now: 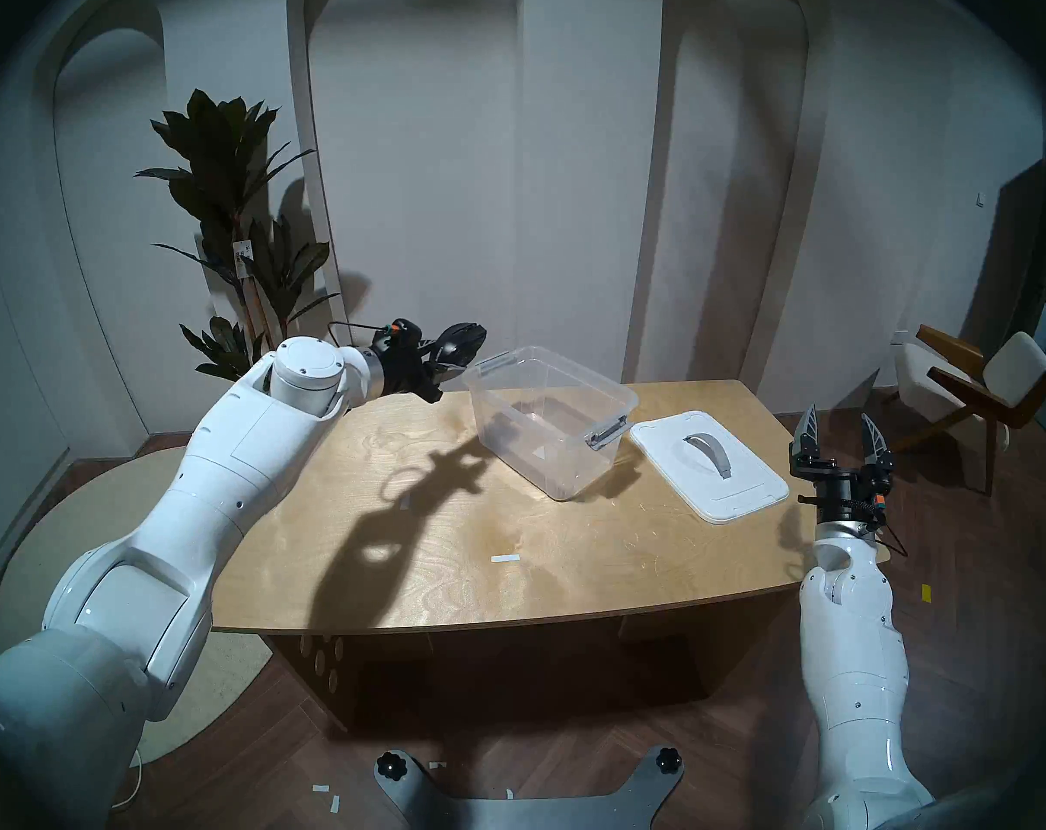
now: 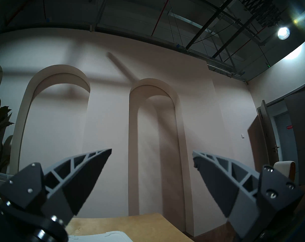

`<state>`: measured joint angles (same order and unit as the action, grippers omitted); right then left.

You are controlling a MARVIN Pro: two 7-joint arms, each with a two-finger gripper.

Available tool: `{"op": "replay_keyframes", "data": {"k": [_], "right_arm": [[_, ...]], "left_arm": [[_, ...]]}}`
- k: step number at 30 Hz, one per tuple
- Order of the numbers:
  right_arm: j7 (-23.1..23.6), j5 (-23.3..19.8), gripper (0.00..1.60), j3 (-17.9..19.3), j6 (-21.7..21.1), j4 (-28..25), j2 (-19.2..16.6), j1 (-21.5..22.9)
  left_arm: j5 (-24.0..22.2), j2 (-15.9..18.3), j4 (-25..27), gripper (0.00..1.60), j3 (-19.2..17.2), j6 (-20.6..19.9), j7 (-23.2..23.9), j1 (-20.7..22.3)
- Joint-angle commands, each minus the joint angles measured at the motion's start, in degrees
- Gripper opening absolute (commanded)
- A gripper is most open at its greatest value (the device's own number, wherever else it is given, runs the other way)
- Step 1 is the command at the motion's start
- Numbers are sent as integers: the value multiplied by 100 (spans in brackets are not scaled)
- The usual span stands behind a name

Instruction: Open a storage container and put mouse inside

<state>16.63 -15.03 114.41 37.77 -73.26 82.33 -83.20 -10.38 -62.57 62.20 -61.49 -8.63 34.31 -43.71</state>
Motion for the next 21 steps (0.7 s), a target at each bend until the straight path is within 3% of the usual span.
{"op": "replay_keyframes", "data": {"k": [1, 9, 21], "right_arm": [[13, 3, 160, -12, 43, -121, -11, 40], [12, 2, 160, -13, 43, -117, -12, 41], [10, 0, 160, -15, 43, -104, -16, 46]], "left_arm": [[62, -217, 219, 0, 111, -59, 138, 402], [184, -756, -192, 0, 354, -180, 81, 718], [158, -1610, -1412, 0, 723, -322, -341, 1206]]}}
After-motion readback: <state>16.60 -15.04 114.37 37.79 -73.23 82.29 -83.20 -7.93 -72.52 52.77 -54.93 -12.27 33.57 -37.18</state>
